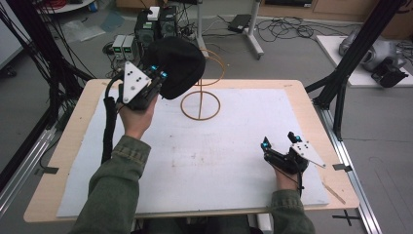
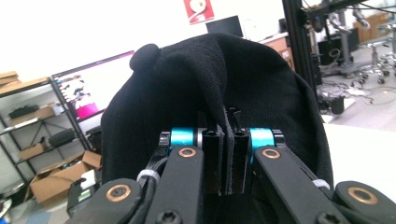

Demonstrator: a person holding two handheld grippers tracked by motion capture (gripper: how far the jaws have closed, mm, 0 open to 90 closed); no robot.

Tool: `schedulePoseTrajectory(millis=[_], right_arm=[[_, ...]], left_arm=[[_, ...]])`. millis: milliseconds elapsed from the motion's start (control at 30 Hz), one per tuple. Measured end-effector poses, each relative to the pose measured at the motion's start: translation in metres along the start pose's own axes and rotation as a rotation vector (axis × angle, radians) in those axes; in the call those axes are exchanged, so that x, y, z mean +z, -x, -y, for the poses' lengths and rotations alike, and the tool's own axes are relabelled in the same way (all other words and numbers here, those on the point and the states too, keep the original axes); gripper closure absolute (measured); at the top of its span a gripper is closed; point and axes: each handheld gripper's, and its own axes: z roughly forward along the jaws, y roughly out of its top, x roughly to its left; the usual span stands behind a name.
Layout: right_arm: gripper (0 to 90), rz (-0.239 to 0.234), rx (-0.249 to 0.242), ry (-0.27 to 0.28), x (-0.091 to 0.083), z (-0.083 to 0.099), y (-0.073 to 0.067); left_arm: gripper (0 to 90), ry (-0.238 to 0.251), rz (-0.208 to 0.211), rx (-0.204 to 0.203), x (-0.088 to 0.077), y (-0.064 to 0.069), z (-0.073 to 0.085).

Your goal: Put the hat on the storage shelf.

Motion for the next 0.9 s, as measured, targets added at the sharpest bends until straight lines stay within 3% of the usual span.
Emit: schedulePoseTrajectory(millis=[200, 433, 667, 733, 900], right_arm=[[6.4, 0.002, -0.005, 0.007, 0.0, 0.0, 0.001], [6.4, 0.002, 0.009, 0.014, 0.0, -0.001, 0.002], [6.4, -0.008, -0.007, 0.008, 0.003, 0.0, 0.002], [6.4, -0.015, -0.01, 0.001, 0.003, 0.0, 0.002], [6.4, -0.036, -0.026, -0.007, 0.005, 0.001, -0.001]], left_arm=[[87.7, -0.01, 0.01, 0.02, 0.026, 0.008, -0.01], [87.7, -0.04, -0.012, 0.033, 0.056, 0.003, -0.013], [87.7, -0.062, -0.009, 0.019, 0.082, -0.001, -0.013], [87.7, -0.062, 0.001, -0.005, 0.089, -0.002, -0.015], [87.7, -0.058, -0.004, -0.003, 0.101, -0.004, -0.018]])
